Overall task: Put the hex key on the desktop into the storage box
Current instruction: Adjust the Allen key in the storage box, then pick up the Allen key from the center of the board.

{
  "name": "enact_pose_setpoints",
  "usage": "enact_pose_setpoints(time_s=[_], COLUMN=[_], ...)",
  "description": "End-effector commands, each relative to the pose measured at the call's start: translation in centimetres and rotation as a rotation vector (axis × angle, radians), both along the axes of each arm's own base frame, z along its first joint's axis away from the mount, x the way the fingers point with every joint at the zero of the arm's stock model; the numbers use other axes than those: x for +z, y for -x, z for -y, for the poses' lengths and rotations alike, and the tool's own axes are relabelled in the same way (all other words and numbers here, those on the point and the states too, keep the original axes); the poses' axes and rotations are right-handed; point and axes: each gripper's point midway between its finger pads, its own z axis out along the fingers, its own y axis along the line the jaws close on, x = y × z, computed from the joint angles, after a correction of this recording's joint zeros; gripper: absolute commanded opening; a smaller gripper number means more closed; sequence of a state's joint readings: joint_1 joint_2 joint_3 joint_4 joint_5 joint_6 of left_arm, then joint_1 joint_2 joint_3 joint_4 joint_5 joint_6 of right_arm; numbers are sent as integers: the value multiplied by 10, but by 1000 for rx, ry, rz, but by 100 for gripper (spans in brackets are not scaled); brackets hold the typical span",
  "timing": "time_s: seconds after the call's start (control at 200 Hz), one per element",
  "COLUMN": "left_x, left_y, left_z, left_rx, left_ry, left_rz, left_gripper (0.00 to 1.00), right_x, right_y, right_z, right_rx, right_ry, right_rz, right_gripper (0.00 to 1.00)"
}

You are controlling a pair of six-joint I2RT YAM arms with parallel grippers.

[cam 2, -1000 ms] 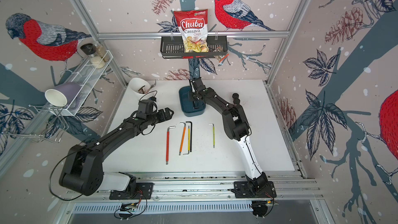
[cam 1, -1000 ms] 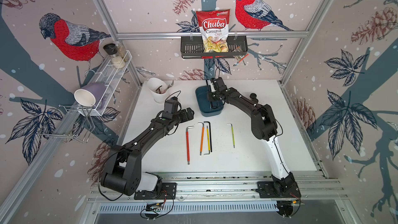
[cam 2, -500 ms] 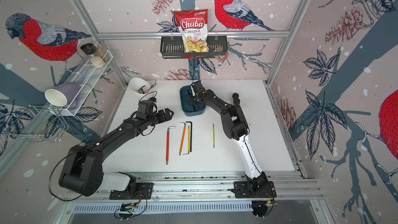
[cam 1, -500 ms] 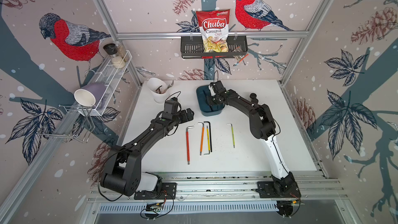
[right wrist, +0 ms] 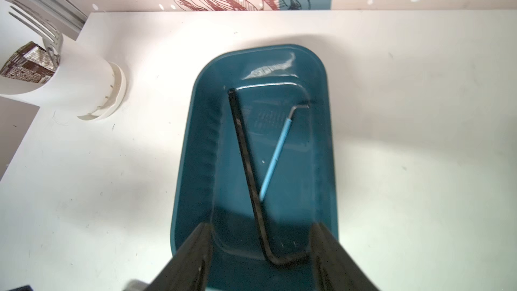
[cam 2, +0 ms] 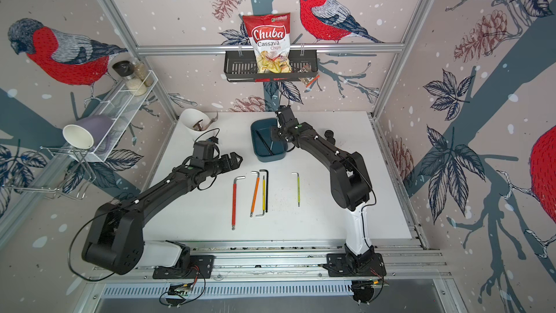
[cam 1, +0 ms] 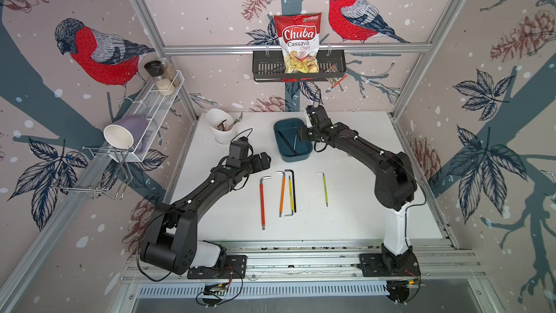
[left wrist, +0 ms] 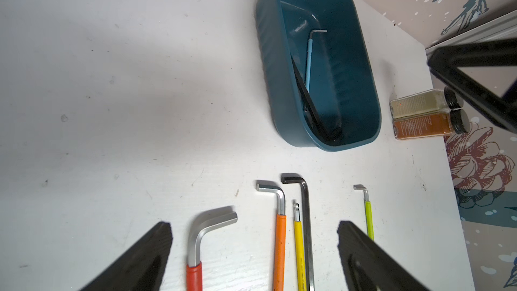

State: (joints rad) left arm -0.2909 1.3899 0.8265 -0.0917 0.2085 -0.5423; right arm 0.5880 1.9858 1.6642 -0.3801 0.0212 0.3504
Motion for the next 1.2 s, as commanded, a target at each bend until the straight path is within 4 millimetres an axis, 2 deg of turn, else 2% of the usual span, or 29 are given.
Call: enact_pose_setpoints(time_s=[0.0,0.09,0.27,0.42,0.56,0.73,0.875,0.96,1.07,1.195], left_x=[5,5,3,-2,-5,-6,-8,-10,-10,-11], left_y=[-5,-7,-11,-13,-14,-13,-11,-11,-11,-11], left_z=[5,8,12,15,19,21,20,21,22,23], left_rx=[-21,-29,-31,-36,-44,-46,-43,-43,-48,-50], left_ry=[19,33,43,51,55,52,49,51,54,53], left_rz=[35,38,35,23,12,8,4,0,-1,-1], left_gripper=[96,96,96,96,96,96,96,96,96,96], right_x=[-17,-40,-77,-94,-111,-135,-153,-160,-169,-178], right_y=[26,60,128,162,178,187,192,196,201,204], right_z=[35,61,88,98,95,83,89,91,93,94], right_rx=[-96,-126,-129,-126,-113,-95,-123,-130,-137,-136], right_ry=[1,14,70,108,125,157,218,240,281,305], right_rz=[-79,-167,-329,-391,-423,-455,-466,-469,-471,-479], right_gripper=[59,58,55,55,54,51,48,41,25,12])
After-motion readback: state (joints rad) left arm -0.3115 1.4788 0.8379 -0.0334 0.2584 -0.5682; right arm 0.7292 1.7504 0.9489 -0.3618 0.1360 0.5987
